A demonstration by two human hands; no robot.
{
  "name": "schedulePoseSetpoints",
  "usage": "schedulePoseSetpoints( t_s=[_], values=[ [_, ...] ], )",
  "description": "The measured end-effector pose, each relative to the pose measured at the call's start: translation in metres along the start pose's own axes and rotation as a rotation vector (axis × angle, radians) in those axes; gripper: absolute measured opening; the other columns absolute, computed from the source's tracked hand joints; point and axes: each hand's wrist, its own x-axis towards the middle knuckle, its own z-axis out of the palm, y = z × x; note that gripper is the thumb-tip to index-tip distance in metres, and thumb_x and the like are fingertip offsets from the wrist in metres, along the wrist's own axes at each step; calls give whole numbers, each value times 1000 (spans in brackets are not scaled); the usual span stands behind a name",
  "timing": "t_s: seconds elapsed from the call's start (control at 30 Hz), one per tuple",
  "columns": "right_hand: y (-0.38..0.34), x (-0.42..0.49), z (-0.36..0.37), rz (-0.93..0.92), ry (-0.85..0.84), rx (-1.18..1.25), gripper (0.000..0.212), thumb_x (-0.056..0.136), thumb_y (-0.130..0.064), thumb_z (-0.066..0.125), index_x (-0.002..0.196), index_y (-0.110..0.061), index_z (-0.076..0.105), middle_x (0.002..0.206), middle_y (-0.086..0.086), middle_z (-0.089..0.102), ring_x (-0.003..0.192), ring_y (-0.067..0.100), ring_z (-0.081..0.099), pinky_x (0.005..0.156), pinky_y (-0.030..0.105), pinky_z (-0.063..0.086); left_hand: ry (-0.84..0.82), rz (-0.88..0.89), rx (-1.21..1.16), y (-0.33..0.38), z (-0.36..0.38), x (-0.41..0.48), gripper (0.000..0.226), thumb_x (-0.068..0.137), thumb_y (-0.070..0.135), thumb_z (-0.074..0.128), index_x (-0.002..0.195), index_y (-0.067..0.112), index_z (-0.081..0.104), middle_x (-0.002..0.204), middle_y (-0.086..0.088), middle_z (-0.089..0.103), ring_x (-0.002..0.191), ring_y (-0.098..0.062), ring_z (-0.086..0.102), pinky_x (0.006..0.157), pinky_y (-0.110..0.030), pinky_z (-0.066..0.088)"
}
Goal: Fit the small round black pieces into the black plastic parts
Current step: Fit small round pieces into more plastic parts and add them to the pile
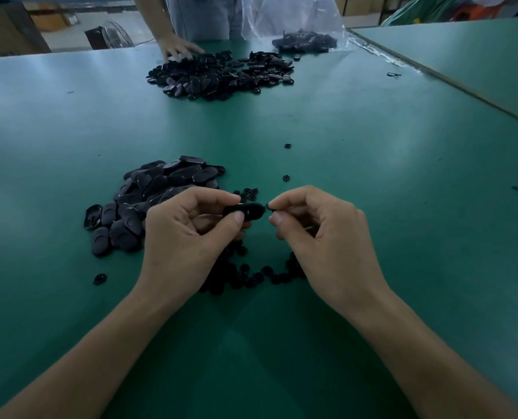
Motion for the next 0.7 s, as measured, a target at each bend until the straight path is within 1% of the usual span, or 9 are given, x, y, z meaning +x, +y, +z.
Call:
schedulePoseSetpoints(
  t_s=[0.1, 0.2, 0.27, 0.3, 0.33, 0.4, 0.47, 0.6, 0.7],
  values=[
    [0, 0, 2, 70, -29, 110, 21, 91, -11, 69, 84, -31, 69, 78, -12, 72, 74, 7, 69, 67, 16, 51, -3, 17, -2, 1, 0, -1, 18, 77, 2, 77, 87, 14, 69, 81, -6, 76, 72, -23, 76, 68, -26, 61],
    [0, 1, 3, 109, -57, 255, 20, 91, -8, 69, 85, -27, 70, 78, -5, 74, 73, 10, 72, 64, 20, 51, -43, 40, 42, 4, 0, -1, 21, 72, 15, 80, 90, 19, 69, 79, 0, 75, 69, -12, 72, 68, -21, 58],
    [-1, 2, 4, 85, -44, 319, 21, 89, -6, 70, 84, -26, 71, 78, -5, 74, 73, 10, 72, 64, 18, 51, -73, 43, 113, 5, 0, -2, 31, 71, 21, 87, 96, 26, 70, 74, 6, 72, 61, -5, 63, 60, -16, 52],
    [-2, 2, 4, 69, -37, 345, 22, 89, -5, 70, 84, -26, 72, 78, -6, 74, 74, 10, 71, 64, 18, 52, -87, 48, 153, 5, 1, -2, 34, 71, 23, 88, 100, 29, 71, 70, 7, 69, 56, -7, 57, 55, -18, 48],
    [-2, 2, 5, 50, -31, 371, 23, 88, -4, 71, 84, -26, 73, 79, -6, 74, 74, 10, 71, 64, 18, 52, -100, 66, 194, 4, 1, -3, 34, 72, 26, 85, 103, 31, 71, 67, 10, 65, 52, -9, 50, 49, -21, 43],
    [-3, 2, 5, 21, -25, 425, 24, 87, -1, 70, 84, -25, 73, 80, -5, 75, 74, 12, 71, 64, 19, 53, -116, 126, 244, 4, 3, -3, 31, 76, 28, 85, 104, 29, 72, 65, 16, 59, 49, -1, 39, 47, -16, 33],
    [-3, 3, 4, 6, -25, 459, 25, 87, 0, 70, 85, -24, 74, 81, -2, 75, 76, 15, 71, 65, 20, 53, -106, 166, 246, 5, 4, -3, 24, 78, 27, 80, 101, 24, 74, 66, 19, 61, 49, 2, 42, 51, -8, 33],
    [-4, 3, 4, -4, -14, 397, 23, 85, -4, 74, 83, -26, 76, 75, -12, 73, 69, 0, 64, 65, 13, 48, -42, 137, 224, 5, 2, -2, 14, 79, 25, 77, 93, 25, 74, 76, 6, 73, 57, -7, 59, 56, -19, 48],
    [-3, 2, 6, 31, -29, 387, 17, 85, -6, 75, 83, -23, 77, 72, -13, 72, 65, -1, 62, 65, 12, 46, 0, 97, 128, 5, 2, -1, 9, 82, 20, 75, 91, 22, 74, 81, 5, 76, 68, -5, 69, 67, -17, 54]
  ],
)
